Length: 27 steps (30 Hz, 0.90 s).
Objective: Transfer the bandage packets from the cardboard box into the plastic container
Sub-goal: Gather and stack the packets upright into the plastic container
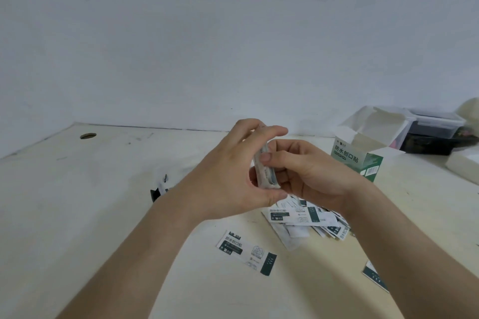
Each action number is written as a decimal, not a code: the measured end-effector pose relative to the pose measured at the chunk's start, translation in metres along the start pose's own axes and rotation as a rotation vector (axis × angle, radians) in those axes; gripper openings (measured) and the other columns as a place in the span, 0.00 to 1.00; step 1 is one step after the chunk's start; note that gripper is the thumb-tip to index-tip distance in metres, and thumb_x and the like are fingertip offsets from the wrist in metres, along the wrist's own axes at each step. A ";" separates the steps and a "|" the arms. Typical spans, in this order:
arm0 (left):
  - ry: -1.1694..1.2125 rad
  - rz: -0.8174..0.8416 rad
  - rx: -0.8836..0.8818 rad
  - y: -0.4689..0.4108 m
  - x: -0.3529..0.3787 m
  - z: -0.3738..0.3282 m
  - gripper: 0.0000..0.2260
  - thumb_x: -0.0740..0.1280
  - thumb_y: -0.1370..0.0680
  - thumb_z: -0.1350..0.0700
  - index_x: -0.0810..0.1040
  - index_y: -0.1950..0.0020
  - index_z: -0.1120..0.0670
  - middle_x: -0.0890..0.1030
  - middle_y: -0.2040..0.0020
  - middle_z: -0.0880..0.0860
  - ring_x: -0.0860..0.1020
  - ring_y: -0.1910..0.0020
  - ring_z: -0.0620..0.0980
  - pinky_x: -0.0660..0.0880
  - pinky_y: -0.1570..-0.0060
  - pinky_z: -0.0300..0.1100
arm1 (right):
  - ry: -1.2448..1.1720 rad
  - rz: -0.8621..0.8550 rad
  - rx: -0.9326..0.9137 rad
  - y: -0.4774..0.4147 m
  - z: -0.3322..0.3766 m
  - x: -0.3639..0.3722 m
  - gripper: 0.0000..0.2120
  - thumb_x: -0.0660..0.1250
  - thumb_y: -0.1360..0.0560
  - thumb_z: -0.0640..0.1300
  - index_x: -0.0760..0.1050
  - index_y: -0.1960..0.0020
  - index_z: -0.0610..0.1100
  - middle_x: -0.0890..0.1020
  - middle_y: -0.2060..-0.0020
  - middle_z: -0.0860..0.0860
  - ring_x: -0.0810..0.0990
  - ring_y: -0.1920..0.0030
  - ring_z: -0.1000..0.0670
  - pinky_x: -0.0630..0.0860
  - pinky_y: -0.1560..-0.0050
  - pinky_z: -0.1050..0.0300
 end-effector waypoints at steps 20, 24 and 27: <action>-0.464 0.218 -0.511 0.065 -0.059 0.112 0.24 0.49 0.24 0.37 0.81 0.57 0.48 0.76 0.57 0.49 0.73 0.57 0.40 0.74 0.51 0.45 | 1.209 0.101 0.352 -0.115 -0.013 0.073 0.16 0.72 0.29 0.48 0.79 0.47 0.38 0.79 0.63 0.48 0.78 0.68 0.49 0.80 0.63 0.58; -0.461 0.271 -0.469 0.065 -0.053 0.119 0.27 0.44 0.25 0.38 0.81 0.58 0.47 0.79 0.55 0.44 0.66 0.52 0.38 0.72 0.52 0.43 | 1.245 0.103 0.349 -0.126 -0.027 0.080 0.12 0.72 0.28 0.47 0.77 0.51 0.40 0.76 0.68 0.50 0.73 0.73 0.51 0.71 0.71 0.63; -0.463 0.286 -0.430 0.065 -0.051 0.119 0.23 0.48 0.21 0.45 0.81 0.57 0.49 0.79 0.53 0.43 0.64 0.51 0.40 0.71 0.51 0.41 | 1.206 0.082 0.347 -0.129 -0.029 0.081 0.11 0.71 0.27 0.48 0.74 0.54 0.42 0.74 0.69 0.51 0.73 0.73 0.52 0.71 0.71 0.63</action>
Point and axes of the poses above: each hand's wrist, its own y-axis away from the middle knuckle, its own x-axis out of the palm, z = x × y, the point moved 3 cm from there along -y, towards the middle knuckle
